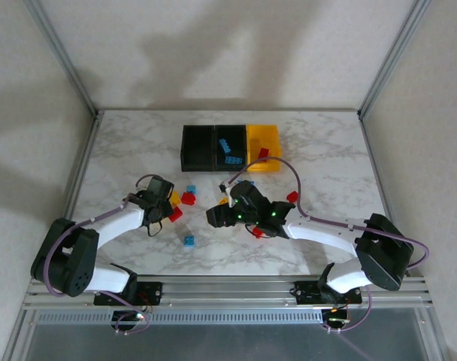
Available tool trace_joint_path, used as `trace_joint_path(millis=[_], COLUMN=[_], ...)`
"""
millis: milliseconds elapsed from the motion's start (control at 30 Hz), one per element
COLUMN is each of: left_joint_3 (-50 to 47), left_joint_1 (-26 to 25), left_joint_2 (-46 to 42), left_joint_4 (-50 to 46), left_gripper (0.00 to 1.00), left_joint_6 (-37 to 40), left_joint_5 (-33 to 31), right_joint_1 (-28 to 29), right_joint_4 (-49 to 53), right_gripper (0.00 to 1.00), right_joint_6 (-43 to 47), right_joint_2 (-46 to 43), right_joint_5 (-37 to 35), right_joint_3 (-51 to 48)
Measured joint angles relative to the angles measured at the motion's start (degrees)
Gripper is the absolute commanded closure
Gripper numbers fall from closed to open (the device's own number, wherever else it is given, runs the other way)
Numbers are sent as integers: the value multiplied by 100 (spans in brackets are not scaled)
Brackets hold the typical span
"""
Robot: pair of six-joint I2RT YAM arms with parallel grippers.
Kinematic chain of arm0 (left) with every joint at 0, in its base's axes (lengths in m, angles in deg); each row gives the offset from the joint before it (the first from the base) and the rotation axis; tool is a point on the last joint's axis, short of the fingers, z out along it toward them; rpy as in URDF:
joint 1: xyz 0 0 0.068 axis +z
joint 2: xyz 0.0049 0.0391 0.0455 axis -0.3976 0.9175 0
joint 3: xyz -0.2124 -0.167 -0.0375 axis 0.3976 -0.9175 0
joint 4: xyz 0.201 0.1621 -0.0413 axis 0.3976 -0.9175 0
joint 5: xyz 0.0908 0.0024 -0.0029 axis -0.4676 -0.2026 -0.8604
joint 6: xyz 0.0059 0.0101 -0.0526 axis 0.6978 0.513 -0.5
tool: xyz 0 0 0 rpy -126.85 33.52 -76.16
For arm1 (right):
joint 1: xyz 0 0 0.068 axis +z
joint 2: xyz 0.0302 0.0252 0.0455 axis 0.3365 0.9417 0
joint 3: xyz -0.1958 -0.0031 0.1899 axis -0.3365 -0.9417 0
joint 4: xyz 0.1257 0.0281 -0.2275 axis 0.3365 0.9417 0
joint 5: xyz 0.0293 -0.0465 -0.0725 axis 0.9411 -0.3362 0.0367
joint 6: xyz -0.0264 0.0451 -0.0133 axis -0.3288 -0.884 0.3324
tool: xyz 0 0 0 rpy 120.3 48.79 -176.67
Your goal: Sort the legos into containers by color
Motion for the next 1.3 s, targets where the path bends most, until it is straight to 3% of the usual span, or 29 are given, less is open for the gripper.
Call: trace_joint_path(millis=[333, 700, 1300], left_joint_3=[79, 1408, 5294], left_joint_1=[2, -35, -409], left_joint_2=[-323, -396, 3150], left_joint_4=[-319, -643, -848], left_gripper=[64, 66, 66], left_joint_6=[9, 105, 540], left_joint_5=[-20, 205, 396], right_joint_1=[0, -232, -704], right_joint_4=[92, 149, 431], right_gripper=[34, 34, 34], right_joint_6=[0, -59, -181], right_joint_2=[-33, -245, -614], right_joint_5=[-20, -367, -730], right_joint_3=[0, 11, 42])
